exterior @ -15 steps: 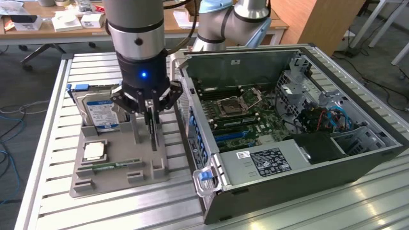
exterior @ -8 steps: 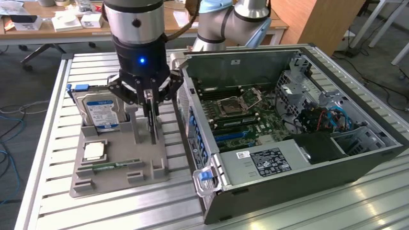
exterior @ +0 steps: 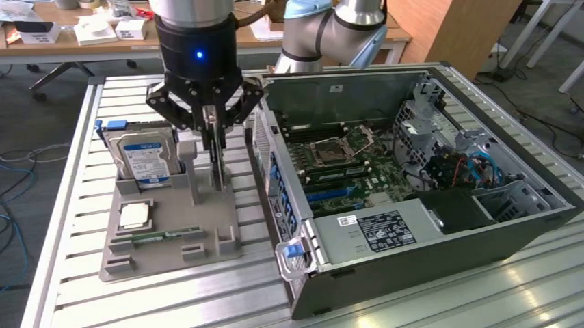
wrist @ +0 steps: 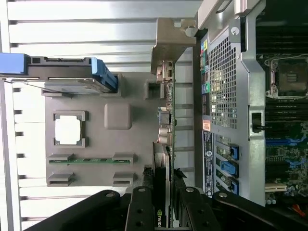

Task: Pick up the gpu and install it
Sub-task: 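Pick up the gpu and move the gpu toward the slot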

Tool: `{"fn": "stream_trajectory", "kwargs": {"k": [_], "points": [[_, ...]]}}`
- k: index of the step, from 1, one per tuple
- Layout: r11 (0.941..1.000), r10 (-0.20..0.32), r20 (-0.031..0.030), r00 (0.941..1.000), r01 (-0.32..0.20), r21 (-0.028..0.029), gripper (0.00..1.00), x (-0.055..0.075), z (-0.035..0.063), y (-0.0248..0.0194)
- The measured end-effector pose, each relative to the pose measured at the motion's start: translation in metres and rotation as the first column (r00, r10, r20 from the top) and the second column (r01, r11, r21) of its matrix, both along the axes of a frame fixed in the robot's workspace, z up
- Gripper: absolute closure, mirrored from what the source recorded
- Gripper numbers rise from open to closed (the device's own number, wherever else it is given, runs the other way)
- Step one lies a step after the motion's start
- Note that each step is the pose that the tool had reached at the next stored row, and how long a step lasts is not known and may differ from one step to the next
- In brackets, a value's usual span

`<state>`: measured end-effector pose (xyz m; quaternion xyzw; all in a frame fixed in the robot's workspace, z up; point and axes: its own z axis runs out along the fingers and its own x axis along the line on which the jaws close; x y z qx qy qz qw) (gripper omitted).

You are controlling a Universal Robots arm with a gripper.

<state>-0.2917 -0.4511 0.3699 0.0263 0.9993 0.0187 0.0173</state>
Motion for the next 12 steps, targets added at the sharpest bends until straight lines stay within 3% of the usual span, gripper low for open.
{"fn": "stream_trajectory", "kwargs": {"k": [5,12], "points": [[1.0000,0.000,0.0004,1.0000,0.000,0.0000,0.74,0.000,0.0208,0.0000],[1.0000,0.000,0.0018,1.0000,0.000,-0.0001,0.74,0.000,0.0427,0.0000]]}}
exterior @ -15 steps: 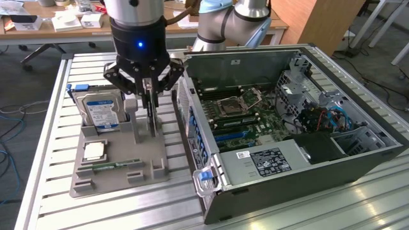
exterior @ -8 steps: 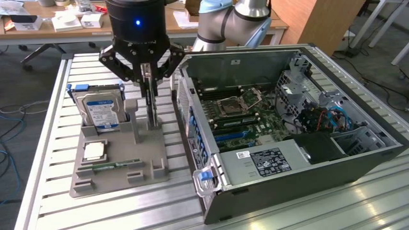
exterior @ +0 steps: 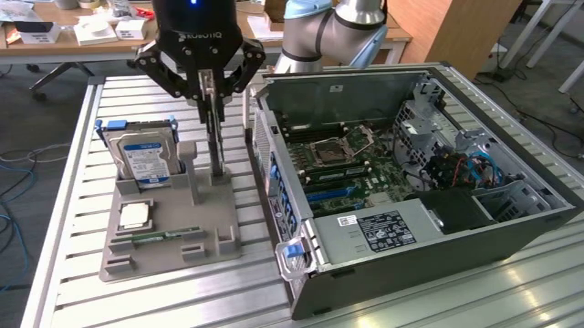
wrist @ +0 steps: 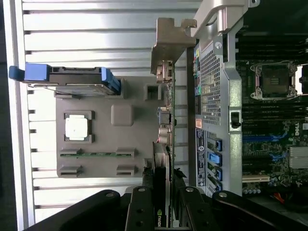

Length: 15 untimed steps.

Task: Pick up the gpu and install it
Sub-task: 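Pick up the gpu and move the gpu toward the slot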

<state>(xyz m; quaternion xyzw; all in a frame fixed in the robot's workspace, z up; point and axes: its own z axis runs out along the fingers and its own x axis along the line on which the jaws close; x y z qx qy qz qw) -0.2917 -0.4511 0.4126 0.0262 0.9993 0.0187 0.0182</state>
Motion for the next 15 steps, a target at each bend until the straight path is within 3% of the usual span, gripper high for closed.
{"fn": "stream_trajectory", "kwargs": {"k": [9,15], "points": [[1.0000,0.000,0.0002,1.0000,0.000,0.0003,0.74,0.001,0.0036,0.0000],[1.0000,0.000,0.0003,1.0000,0.000,0.0004,0.74,0.014,0.0034,0.0000]]}}
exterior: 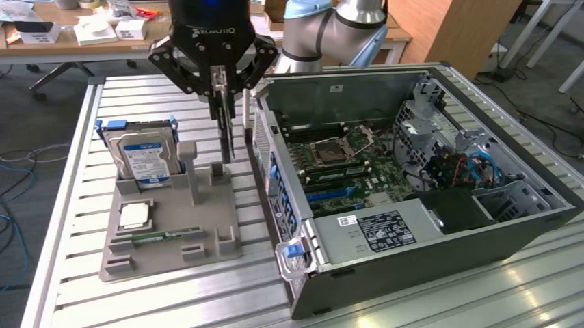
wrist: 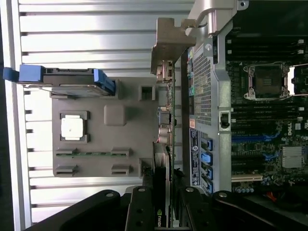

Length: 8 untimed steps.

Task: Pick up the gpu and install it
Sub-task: 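Pick up the gpu and move the gpu toward the slot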

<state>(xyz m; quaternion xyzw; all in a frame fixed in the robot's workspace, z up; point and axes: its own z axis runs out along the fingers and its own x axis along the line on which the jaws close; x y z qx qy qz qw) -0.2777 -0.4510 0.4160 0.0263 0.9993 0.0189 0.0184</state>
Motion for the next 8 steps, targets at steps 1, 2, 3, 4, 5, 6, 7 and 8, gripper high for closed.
{"fn": "stream_trajectory", "kwargs": {"k": [1,2,3,4,5,6,7,8], "points": [[1.0000,0.000,0.0000,1.0000,0.000,0.0000,0.74,0.003,0.0000,0.0000],[1.0000,0.000,0.0000,1.0000,0.000,0.0000,0.74,0.007,0.0000,0.0000],[1.0000,0.000,0.0000,1.0000,0.000,0.0001,0.74,0.011,0.0000,0.0001],[1.0000,0.000,0.0000,1.0000,0.000,0.0002,0.74,0.015,0.0000,0.0001],[1.0000,0.000,0.0001,1.0000,0.000,0.0003,0.74,0.019,-0.0001,0.0002],[1.0000,0.000,0.0000,1.0000,0.000,0.0004,0.74,0.023,0.0000,0.0002],[1.0000,0.000,0.0000,1.0000,0.000,0.0004,0.74,0.027,0.0000,0.0003],[1.0000,0.000,0.0000,1.0000,0.000,0.0005,0.74,0.031,0.0000,0.0003]]}}
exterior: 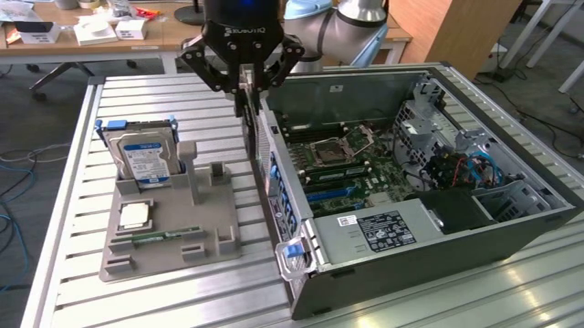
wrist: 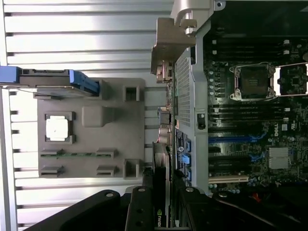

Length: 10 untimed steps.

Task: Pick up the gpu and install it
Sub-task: 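Pick up the gpu and move the gpu toward the slot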

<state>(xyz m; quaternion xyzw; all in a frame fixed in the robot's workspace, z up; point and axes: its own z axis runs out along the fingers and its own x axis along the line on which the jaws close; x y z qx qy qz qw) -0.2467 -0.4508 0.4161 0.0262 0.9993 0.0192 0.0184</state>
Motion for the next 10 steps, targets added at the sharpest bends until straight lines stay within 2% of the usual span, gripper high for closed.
{"fn": "stream_trajectory", "kwargs": {"k": [10], "points": [[1.0000,0.000,0.0001,1.0000,0.000,0.0015,0.74,0.045,-0.0001,0.0005]]}}
